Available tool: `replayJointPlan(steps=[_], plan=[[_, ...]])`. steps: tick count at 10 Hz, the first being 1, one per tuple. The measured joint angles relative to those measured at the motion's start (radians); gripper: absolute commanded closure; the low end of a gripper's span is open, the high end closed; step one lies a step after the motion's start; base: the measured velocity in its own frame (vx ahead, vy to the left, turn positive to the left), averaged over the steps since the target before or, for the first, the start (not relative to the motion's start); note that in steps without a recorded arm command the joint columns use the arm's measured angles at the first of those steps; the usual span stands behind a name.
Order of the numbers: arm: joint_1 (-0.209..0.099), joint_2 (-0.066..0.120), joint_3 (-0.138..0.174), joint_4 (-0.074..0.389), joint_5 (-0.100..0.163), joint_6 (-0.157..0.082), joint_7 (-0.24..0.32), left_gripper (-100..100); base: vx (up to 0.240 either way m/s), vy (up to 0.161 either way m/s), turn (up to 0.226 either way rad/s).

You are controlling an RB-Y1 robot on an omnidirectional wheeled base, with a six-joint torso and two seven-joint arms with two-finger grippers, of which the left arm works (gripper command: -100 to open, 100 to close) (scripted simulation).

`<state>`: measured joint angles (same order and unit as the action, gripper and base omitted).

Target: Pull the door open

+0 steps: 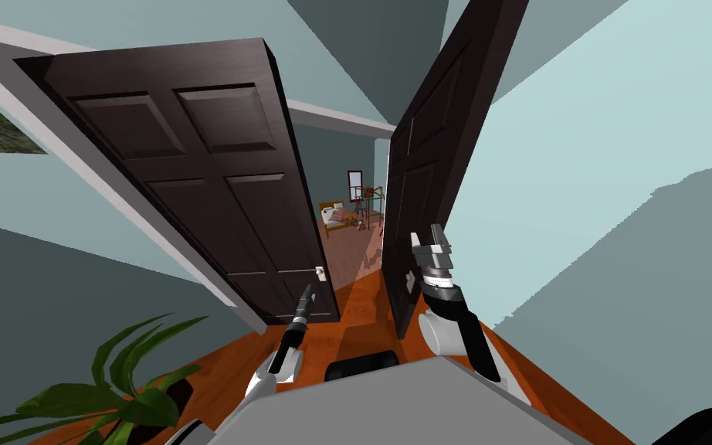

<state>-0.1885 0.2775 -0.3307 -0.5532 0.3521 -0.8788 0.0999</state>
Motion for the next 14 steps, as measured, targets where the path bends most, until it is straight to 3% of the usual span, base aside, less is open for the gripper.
replayJointPlan(steps=[1,3,4,5,6,9,11,12,14], plan=[[0.001,0.001,-0.001,-0.001,0.0,0.0,0.003,-100,0.095,-0.062,-0.226],[0.016,0.024,0.012,0.006,0.011,-0.014,0.018,-100,0.196,-0.077,-0.156],[0.01,0.035,0.017,0.048,0.016,-0.04,0.037,-100,0.211,-0.068,-0.225],[0.028,0.057,0.026,0.043,0.025,-0.053,0.053,-100,0.215,-0.067,-0.265],[0.06,0.077,0.039,0.01,0.035,-0.049,0.057,-100,0.148,-0.032,-0.087],[0.068,0.092,0.049,0.031,0.044,-0.069,0.07,-100,0.067,-0.004,-0.087],[0.069,0.106,0.058,0.066,0.052,-0.097,0.089,-100,0.138,-0.022,-0.057],[0.071,0.107,0.059,0.068,0.053,-0.101,0.091,100,-0.029,0.001,0.008],[0.069,0.106,0.058,0.066,0.053,-0.097,0.089,100,-0.026,0.006,-0.01]])
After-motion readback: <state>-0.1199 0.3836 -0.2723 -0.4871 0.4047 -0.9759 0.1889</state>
